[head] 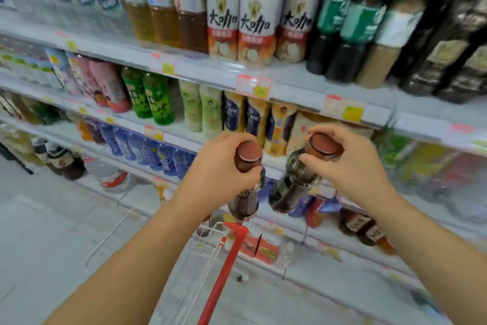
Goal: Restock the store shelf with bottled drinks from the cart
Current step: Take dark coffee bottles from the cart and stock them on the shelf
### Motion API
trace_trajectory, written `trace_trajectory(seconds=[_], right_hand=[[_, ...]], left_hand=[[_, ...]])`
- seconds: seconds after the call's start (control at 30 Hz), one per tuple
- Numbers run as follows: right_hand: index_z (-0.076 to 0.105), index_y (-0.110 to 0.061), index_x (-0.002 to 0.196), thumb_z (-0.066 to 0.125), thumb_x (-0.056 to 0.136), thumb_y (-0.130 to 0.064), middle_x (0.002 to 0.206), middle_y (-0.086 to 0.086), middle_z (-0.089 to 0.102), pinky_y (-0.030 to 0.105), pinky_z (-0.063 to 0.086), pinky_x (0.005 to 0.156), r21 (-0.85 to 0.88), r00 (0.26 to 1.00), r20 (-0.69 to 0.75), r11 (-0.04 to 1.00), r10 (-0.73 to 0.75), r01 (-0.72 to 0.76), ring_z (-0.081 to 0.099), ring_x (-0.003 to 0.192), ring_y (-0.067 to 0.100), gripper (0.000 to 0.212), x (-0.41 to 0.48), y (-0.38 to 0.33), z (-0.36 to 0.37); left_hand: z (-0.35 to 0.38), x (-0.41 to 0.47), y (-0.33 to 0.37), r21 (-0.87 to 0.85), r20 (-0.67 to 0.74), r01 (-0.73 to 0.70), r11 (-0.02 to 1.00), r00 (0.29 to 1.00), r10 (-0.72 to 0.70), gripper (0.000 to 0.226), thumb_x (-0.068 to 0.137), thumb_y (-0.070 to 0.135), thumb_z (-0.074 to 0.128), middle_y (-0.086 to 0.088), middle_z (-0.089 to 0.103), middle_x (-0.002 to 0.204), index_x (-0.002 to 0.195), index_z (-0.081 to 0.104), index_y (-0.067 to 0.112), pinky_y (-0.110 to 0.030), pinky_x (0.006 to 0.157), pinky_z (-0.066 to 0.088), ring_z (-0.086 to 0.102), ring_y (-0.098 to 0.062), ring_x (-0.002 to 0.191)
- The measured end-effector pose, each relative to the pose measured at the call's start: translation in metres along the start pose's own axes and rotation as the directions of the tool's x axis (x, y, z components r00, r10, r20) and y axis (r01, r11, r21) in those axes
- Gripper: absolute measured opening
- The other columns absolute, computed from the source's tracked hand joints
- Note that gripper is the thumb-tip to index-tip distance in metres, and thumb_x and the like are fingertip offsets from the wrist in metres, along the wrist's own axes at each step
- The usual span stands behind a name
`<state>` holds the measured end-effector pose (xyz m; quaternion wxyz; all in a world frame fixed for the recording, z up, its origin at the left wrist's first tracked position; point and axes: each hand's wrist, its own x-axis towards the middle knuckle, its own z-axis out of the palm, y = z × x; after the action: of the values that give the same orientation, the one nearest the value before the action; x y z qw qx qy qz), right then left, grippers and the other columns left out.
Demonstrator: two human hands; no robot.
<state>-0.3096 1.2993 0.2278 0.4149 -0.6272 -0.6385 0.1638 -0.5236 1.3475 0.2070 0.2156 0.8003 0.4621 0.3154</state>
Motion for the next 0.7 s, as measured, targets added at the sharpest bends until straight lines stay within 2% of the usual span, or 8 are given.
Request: trace_trajectory(seconds=[0.07,0.17,0.23,0.33,0.4,0.5,0.63,0.7], right_hand=[[0.057,-0.040,0.099,0.078,0.072,-0.022,0.098,-0.021,0.062,0.004,0.041,0.079,0.010,0.995,-0.094,0.999,-0.039,0.040,0.057,0.089,-0.009,0.038,-0.008,-0.008,-0.042],[0.056,-0.041,0.099,0.075,0.074,-0.020,0.097,-0.020,0.062,0.003,0.042,0.075,0.032,0.964,-0.251,0.995,-0.085,0.096,0.058,0.087,-0.011,0.038,-0.024,-0.017,-0.097],[0.057,-0.037,0.102,0.073,0.077,-0.018,0.097,-0.019,0.063,0.003,0.043,0.075,0.025,0.924,-0.365,0.990,-0.117,0.135,0.059,0.087,-0.009,0.036,-0.033,-0.020,-0.131],[0.058,-0.038,0.105,0.070,0.080,-0.019,0.102,-0.016,0.064,0.007,0.045,0.078,0.032,0.839,-0.529,0.985,-0.124,0.167,0.061,0.092,-0.003,0.034,-0.044,-0.020,-0.176],[0.057,-0.039,0.106,0.069,0.082,-0.018,0.100,-0.015,0.063,0.003,0.042,0.074,0.016,0.752,-0.644,0.981,-0.139,0.194,0.059,0.090,-0.007,0.034,-0.049,-0.018,-0.200],[0.057,-0.038,0.102,0.068,0.082,-0.013,0.095,-0.009,0.063,0.002,0.041,0.073,0.006,0.572,-0.808,0.969,-0.142,0.248,0.059,0.083,-0.009,0.033,-0.052,-0.012,-0.227],[0.056,-0.032,0.101,0.063,0.081,-0.027,0.102,0.009,0.063,0.010,0.044,0.078,-0.039,0.281,-0.952,0.958,-0.122,0.283,0.060,0.087,0.007,0.022,-0.045,0.002,-0.241],[0.054,-0.026,0.103,0.061,0.080,-0.031,0.105,0.008,0.060,0.010,0.043,0.081,-0.097,0.187,-0.971,0.959,-0.150,0.265,0.057,0.090,0.016,0.025,-0.036,0.011,-0.240]], left_hand=[[0.002,0.009,0.039,-0.071,-0.046,-0.088,0.994,0.995,0.084,0.051,0.073,0.037,0.071,0.016,0.051,0.102,0.120,0.055,0.027,0.001,0.073,0.034,0.042,0.004,0.084],[0.010,0.022,0.094,-0.259,-0.105,-0.172,0.950,0.983,0.150,0.050,0.071,0.038,0.072,0.024,0.058,0.102,0.117,0.054,0.036,-0.004,0.079,0.042,0.054,0.007,0.090],[0.018,0.032,0.130,-0.387,-0.133,-0.211,0.898,0.976,0.172,0.045,0.072,0.031,0.073,0.024,0.061,0.103,0.112,0.053,0.040,-0.007,0.079,0.044,0.058,0.008,0.093],[0.031,0.047,0.178,-0.561,-0.182,-0.251,0.789,0.967,0.178,0.039,0.077,0.020,0.073,0.020,0.065,0.097,0.103,0.056,0.043,-0.008,0.074,0.047,0.062,0.007,0.085],[0.040,0.054,0.202,-0.649,-0.204,-0.265,0.713,0.964,0.173,0.037,0.078,0.018,0.073,0.020,0.065,0.095,0.105,0.057,0.039,-0.006,0.069,0.047,0.062,0.009,0.082],[0.052,0.063,0.229,-0.704,-0.202,-0.278,0.654,0.961,0.191,0.038,0.079,0.022,0.072,0.021,0.067,0.097,0.107,0.057,0.042,-0.009,0.073,0.049,0.063,0.006,0.086],[0.061,0.077,0.252,-0.716,-0.219,-0.307,0.627,0.952,0.215,0.039,0.076,0.021,0.074,0.020,0.067,0.096,0.104,0.058,0.042,-0.013,0.078,0.050,0.064,0.003,0.090],[0.065,0.080,0.256,-0.700,-0.224,-0.311,0.643,0.950,0.216,0.039,0.076,0.022,0.075,0.024,0.066,0.096,0.102,0.057,0.045,-0.010,0.078,0.049,0.063,0.006,0.090]])
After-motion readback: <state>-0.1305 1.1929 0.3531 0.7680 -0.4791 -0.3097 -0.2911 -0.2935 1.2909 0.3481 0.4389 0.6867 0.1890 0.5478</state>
